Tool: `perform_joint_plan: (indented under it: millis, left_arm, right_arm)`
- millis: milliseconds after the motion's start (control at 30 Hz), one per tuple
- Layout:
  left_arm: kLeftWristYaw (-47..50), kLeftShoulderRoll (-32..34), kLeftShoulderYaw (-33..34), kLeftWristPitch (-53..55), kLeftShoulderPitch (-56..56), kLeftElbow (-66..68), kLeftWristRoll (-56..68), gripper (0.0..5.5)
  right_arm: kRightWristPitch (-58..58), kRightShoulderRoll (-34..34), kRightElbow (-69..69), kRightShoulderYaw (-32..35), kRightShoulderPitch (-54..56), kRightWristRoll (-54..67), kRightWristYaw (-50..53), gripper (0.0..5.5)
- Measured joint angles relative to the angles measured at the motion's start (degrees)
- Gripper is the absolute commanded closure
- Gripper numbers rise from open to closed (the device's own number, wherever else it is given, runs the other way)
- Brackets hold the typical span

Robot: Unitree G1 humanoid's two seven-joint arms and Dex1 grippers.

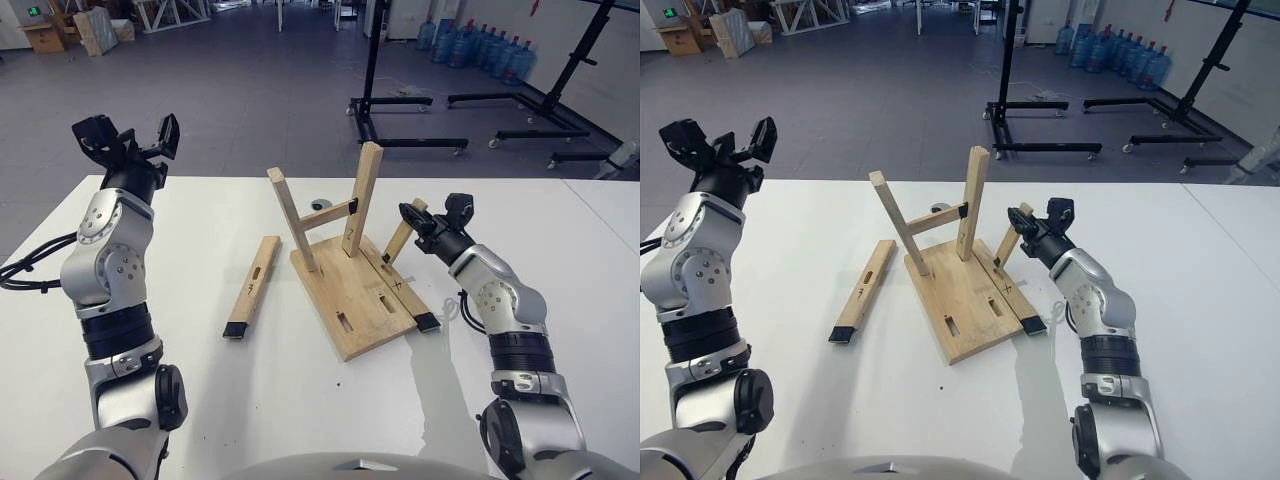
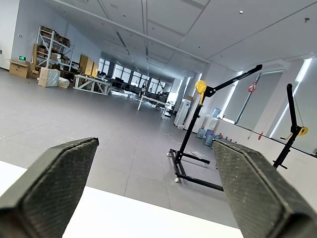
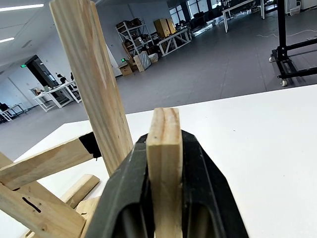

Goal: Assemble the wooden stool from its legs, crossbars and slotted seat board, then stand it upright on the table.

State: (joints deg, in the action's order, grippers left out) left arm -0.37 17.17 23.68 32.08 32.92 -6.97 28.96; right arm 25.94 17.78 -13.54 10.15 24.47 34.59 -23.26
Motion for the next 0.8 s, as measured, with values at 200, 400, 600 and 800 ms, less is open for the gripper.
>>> perform_joint_plan:
  millis: [200, 400, 600, 800]
  left_arm:
    - [0.51, -0.20, -0.39, -0.01, -0.75, -0.85, -0.16, 1.32]
    - [0.57, -0.51, -0.86, -0.10, -0.80, -1.20, -0.26, 1.32]
    - [0.72, -0.51, -0.79, -0.10, -0.80, -1.53, -0.25, 1.32]
    - [0.86, -0.51, -0.79, -0.10, -0.80, -1.54, -0.24, 1.32]
  right_arm:
    - [-1.25, -0.35, -2.97, 0.50, -0.01, -1.90, -2.41, 5.11]
    - [-1.39, -0.66, -3.20, 1.19, -0.05, -2.53, -3.23, 5.11]
    - [-0.88, -0.71, -2.86, 1.62, -0.17, -2.52, -3.25, 5.11]
    - [1.43, -0.93, -1.05, 2.20, -0.46, -1.86, -3.25, 5.11]
